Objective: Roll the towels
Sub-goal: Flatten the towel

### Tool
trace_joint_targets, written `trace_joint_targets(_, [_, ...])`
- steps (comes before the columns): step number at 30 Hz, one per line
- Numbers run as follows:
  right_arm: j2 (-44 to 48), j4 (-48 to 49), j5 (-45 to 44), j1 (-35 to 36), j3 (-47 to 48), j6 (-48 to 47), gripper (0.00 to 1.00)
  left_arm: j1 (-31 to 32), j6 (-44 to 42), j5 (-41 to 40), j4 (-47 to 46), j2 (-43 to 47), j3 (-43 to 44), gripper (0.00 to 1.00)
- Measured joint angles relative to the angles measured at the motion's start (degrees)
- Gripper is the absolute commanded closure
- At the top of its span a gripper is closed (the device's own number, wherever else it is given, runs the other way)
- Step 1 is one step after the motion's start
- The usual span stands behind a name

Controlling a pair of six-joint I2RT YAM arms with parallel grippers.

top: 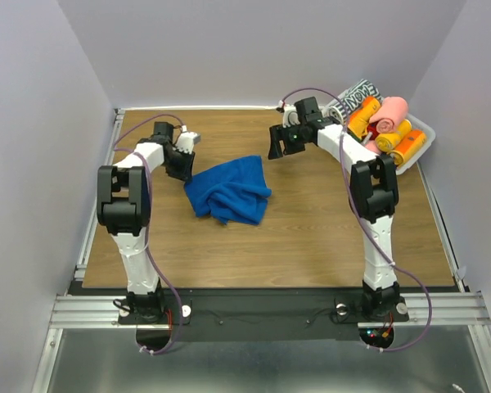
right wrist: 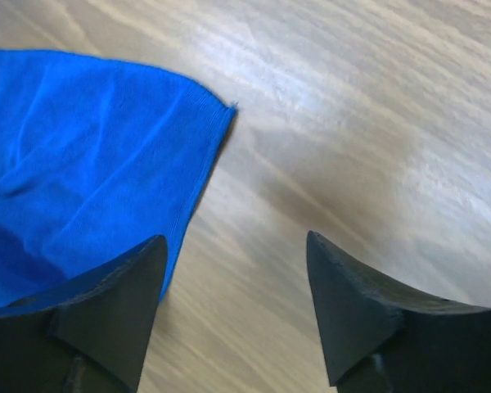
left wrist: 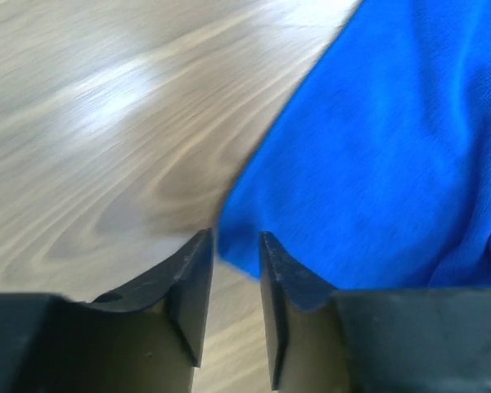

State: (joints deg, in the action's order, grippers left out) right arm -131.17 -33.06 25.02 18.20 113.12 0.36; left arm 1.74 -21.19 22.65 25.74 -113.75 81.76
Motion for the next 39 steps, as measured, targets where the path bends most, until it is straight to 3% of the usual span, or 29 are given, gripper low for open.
trace_joint_targets(2, [2.6, -0.2, 0.0, 0.0, -2.2, -1.7, 0.25, 1.7, 0.9, -0.4, -0.8, -1.7, 0.0, 1.0])
trace_joint_targets(10, [12.0, 0.1, 0.5, -0.2, -3.4, -5.7, 0.26, 5.2, 3.4, 2.4, 0.2, -6.0, 7.7, 1.0])
trace_joint_targets(16, [17.1, 0.8, 2.9, -0.8, -4.2, -6.1, 0.25, 10.9, 6.2, 13.0, -0.6, -4.8, 13.7, 1.0])
trace_joint_targets(19, [17.8, 0.7, 3.7, -1.1, -5.2, -5.9, 0.19, 14.0, 8.9, 16.6, -2.5, -0.8, 14.0, 0.73])
trace_joint_targets(20, [17.8, 0.6, 3.7, -1.3, -5.3, -5.9, 0.15, 14.6, 10.3, 16.5, -3.2, 0.2, 14.0, 0.55])
trace_joint_targets(22, [17.7, 0.4, 3.8, -1.4, -5.6, -6.0, 0.06, 15.0, 11.2, 15.7, -4.0, 3.0, 13.7, 0.38])
trace_joint_targets(23, [17.7, 0.3, 3.9, -1.4, -5.7, -6.2, 0.02, 14.4, 12.1, 14.5, -5.2, 4.9, 12.5, 0.35])
trace_joint_targets(26, [17.7, 0.1, 3.9, -1.4, -5.7, -6.6, 0.03, 10.6, 12.4, 10.6, -5.6, 8.8, 8.4, 0.35])
trace_joint_targets(32, [14.5, 0.1, 2.8, -1.3, -4.5, -6.5, 0.15, 3.0, 10.5, 2.6, -4.8, 8.5, 0.0, 0.42])
trace_joint_targets(39, [1.9, 0.1, 0.0, -0.7, 1.0, -4.9, 0.21, 2.0, 8.1, -2.8, -4.1, 4.3, -0.7, 0.45])
